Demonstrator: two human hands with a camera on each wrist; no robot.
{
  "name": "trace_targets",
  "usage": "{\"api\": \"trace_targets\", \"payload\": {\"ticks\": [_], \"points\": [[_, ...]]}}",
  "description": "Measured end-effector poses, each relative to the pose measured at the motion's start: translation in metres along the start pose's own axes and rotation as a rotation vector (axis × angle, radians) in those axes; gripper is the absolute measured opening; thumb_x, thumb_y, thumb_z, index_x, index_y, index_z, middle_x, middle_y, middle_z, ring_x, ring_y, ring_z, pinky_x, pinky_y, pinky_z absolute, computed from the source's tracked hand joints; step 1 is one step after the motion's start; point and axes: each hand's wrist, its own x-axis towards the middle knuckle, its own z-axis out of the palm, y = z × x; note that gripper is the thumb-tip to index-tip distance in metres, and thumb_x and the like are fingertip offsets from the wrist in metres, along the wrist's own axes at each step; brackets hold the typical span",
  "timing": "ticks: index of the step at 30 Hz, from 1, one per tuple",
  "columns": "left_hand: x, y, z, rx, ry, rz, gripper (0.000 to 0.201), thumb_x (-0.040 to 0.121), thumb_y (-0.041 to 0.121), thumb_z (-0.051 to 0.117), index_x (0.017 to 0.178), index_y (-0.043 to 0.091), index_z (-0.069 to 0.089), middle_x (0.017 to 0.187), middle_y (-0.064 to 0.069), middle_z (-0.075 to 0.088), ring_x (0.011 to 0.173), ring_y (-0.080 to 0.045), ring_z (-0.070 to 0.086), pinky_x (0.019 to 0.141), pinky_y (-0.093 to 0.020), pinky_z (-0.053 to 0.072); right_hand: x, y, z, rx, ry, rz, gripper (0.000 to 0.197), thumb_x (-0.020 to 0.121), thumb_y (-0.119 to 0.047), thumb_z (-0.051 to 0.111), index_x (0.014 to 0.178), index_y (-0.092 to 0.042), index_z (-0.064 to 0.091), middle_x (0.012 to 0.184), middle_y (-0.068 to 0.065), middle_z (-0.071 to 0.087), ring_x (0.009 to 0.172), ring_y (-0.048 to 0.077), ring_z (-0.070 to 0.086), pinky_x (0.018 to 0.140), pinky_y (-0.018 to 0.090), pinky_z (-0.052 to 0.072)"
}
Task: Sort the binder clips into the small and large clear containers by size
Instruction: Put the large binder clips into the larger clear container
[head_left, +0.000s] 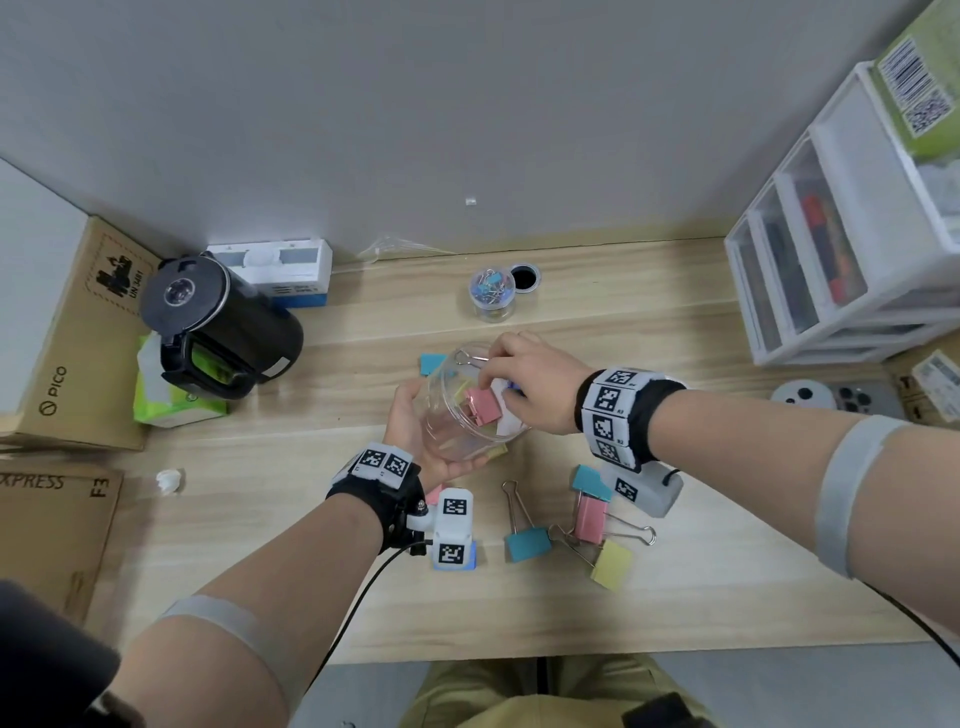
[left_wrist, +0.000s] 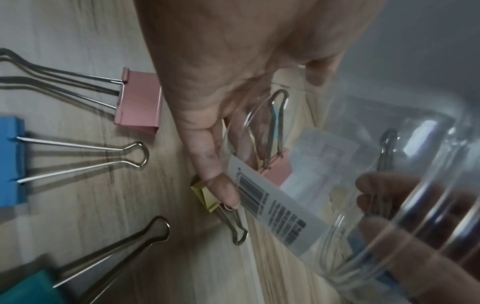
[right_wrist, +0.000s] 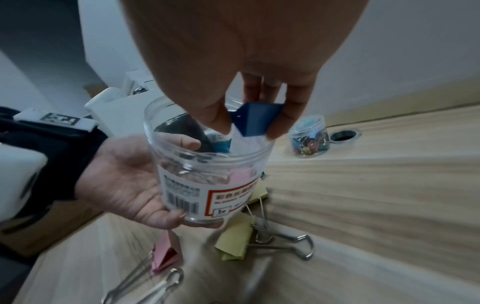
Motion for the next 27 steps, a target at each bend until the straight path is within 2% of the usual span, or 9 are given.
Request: {"api": "trace_targets", "payload": {"ticks": [4, 6, 9, 12, 15, 17, 20, 24, 27], "points": [[0.001, 0.000, 0.000, 0.025, -0.014, 0.000, 0.072, 0.087, 0.060, 0.046, 0.132, 0.007, 0.064, 0.117, -0.019, 0.072, 0.095, -0.039, 0.070, 0.084, -0.048, 0.056, -0.004, -0.005, -0.010, 0.024, -0.140, -0.145, 0.031, 0.082, -0.016, 0.066, 0.113, -0.017, 0.063, 0.112, 0.001, 0.063, 0.101, 0.023, 0.058, 0.086, 0.041, 0.050], [0.001, 0.000, 0.002, 0.060, -0.056, -0.011, 0.070, 0.087, 0.059, 0.044, 0.128, 0.007, 0.067, 0.115, -0.020, 0.072, 0.094, -0.040, 0.070, 0.081, -0.046, 0.056, -0.003, -0.009, -0.009, 0.105, -0.180, -0.099, 0.026, 0.080, -0.018, 0.071, 0.104, -0.013, 0.064, 0.100, 0.001, 0.067, 0.091, 0.021, 0.062, 0.082, 0.038, 0.052], [0.002, -0.001, 0.006, 0.087, -0.082, -0.005, 0.064, 0.089, 0.059, 0.040, 0.111, 0.009, 0.073, 0.109, -0.019, 0.072, 0.095, -0.040, 0.068, 0.080, -0.044, 0.056, 0.002, -0.018, -0.004, 0.234, -0.223, 0.045, 0.021, 0.081, -0.016, 0.070, 0.101, -0.011, 0.066, 0.094, 0.000, 0.070, 0.080, 0.013, 0.064, 0.076, 0.027, 0.054], [0.005, -0.001, 0.005, 0.094, -0.101, -0.007, 0.067, 0.089, 0.061, 0.038, 0.114, 0.009, 0.073, 0.113, -0.020, 0.071, 0.106, -0.044, 0.064, 0.081, -0.045, 0.055, 0.008, -0.022, 0.001, 0.277, -0.265, 0.138, 0.020, 0.083, -0.008, 0.062, 0.101, -0.015, 0.068, 0.090, 0.001, 0.069, 0.067, 0.006, 0.060, 0.063, 0.019, 0.051], [0.009, -0.001, 0.001, 0.053, -0.116, -0.009, 0.069, 0.089, 0.062, 0.039, 0.110, 0.007, 0.074, 0.114, -0.021, 0.071, 0.102, -0.043, 0.066, 0.088, -0.048, 0.053, 0.009, -0.021, 0.004, 0.198, -0.314, 0.117, 0.025, 0.083, -0.009, 0.059, 0.102, -0.022, 0.070, 0.100, -0.001, 0.068, 0.085, 0.014, 0.065, 0.079, 0.029, 0.056], [0.011, -0.002, -0.003, 0.049, -0.125, -0.002, 0.070, 0.089, 0.063, 0.040, 0.114, 0.006, 0.073, 0.116, -0.022, 0.070, 0.101, -0.042, 0.066, 0.092, -0.049, 0.051, 0.007, -0.021, 0.006, 0.152, -0.326, 0.093, 0.024, 0.083, -0.011, 0.062, 0.102, -0.023, 0.072, 0.102, 0.000, 0.067, 0.088, 0.017, 0.065, 0.083, 0.035, 0.056], [0.013, -0.002, -0.006, 0.067, -0.130, 0.010, 0.069, 0.089, 0.063, 0.039, 0.119, 0.009, 0.069, 0.113, -0.021, 0.070, 0.093, -0.038, 0.068, 0.093, -0.050, 0.051, 0.007, -0.023, 0.010, 0.152, -0.272, 0.078, 0.019, 0.078, -0.008, 0.068, 0.096, -0.015, 0.069, 0.093, 0.001, 0.067, 0.083, 0.020, 0.064, 0.078, 0.034, 0.055], [0.012, -0.004, -0.003, 0.092, -0.148, 0.002, 0.065, 0.090, 0.063, 0.040, 0.114, 0.011, 0.070, 0.099, -0.017, 0.071, 0.089, -0.036, 0.066, 0.084, -0.047, 0.052, 0.010, -0.026, 0.011, 0.190, -0.274, 0.140, 0.018, 0.073, -0.012, 0.078, 0.083, -0.017, 0.063, 0.072, -0.008, 0.062, 0.064, 0.007, 0.057, 0.062, 0.020, 0.050], [0.011, -0.005, -0.001, 0.107, -0.160, 0.002, 0.063, 0.089, 0.062, 0.040, 0.113, 0.012, 0.071, 0.101, -0.017, 0.069, 0.088, -0.035, 0.064, 0.080, -0.044, 0.053, 0.011, -0.029, 0.012, 0.152, -0.285, 0.175, 0.017, 0.073, -0.014, 0.077, 0.084, -0.014, 0.064, 0.070, -0.009, 0.061, 0.066, 0.011, 0.057, 0.068, 0.029, 0.054]]}}
